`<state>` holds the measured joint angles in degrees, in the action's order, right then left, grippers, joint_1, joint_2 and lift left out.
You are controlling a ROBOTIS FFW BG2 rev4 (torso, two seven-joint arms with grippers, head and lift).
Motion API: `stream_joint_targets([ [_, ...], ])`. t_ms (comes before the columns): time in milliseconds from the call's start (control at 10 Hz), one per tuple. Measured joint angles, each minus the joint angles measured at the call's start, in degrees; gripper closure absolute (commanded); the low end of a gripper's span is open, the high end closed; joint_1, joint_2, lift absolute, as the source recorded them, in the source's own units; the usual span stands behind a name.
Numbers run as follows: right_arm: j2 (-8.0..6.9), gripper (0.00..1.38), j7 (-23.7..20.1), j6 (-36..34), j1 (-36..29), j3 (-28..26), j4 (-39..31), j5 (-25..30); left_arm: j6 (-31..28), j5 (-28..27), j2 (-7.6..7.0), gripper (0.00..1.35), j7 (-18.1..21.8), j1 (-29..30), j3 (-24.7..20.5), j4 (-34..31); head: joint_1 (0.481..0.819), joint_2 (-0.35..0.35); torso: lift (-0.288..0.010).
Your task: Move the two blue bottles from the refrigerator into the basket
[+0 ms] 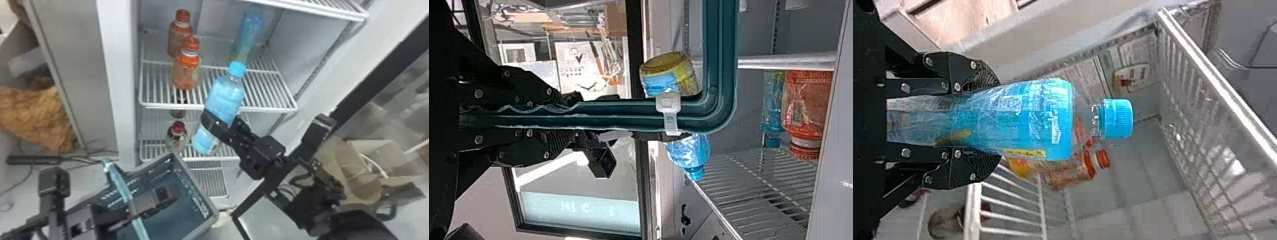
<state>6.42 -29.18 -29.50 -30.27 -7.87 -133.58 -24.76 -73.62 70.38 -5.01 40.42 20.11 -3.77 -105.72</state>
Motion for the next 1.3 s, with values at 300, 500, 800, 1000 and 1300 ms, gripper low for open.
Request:
stream_joint_targets([
  [300,0.02,1.28,-2.26,-4.71,-1.69,0.92,-1.62,-1.14,0.19,-0.08,0.0,1.2,0.01,-0.69,0.05,0.39,0.695,-0.233,-0.01],
  [500,0.17,1.28,-4.08,-9.38,-3.75,0.41,-3.73,-1.85,0.24,-0.07,0.0,1.2,0.01,-0.81,0.19,0.44,0.695,-0.223,-0.01],
  [800,0.74,1.28,-5.62,-14.93,-6.71,0.29,-6.23,-2.27,0.49,0.08,0.0,1.2,0.01,-0.94,0.17,0.46,0.695,-0.211,-0.01],
  [1000,0.98,1.25,-5.96,-17.18,-7.91,0.31,-6.07,-2.36,0.57,0.12,0.0,1.2,0.01,-0.99,0.16,0.46,0.695,-0.211,-0.01],
  [1300,1.59,0.34,-6.06,-18.43,-7.43,1.76,-3.3,-2.78,0.77,0.23,0.0,1.2,0.01,-1.03,0.21,0.46,0.695,-0.199,-0.01],
])
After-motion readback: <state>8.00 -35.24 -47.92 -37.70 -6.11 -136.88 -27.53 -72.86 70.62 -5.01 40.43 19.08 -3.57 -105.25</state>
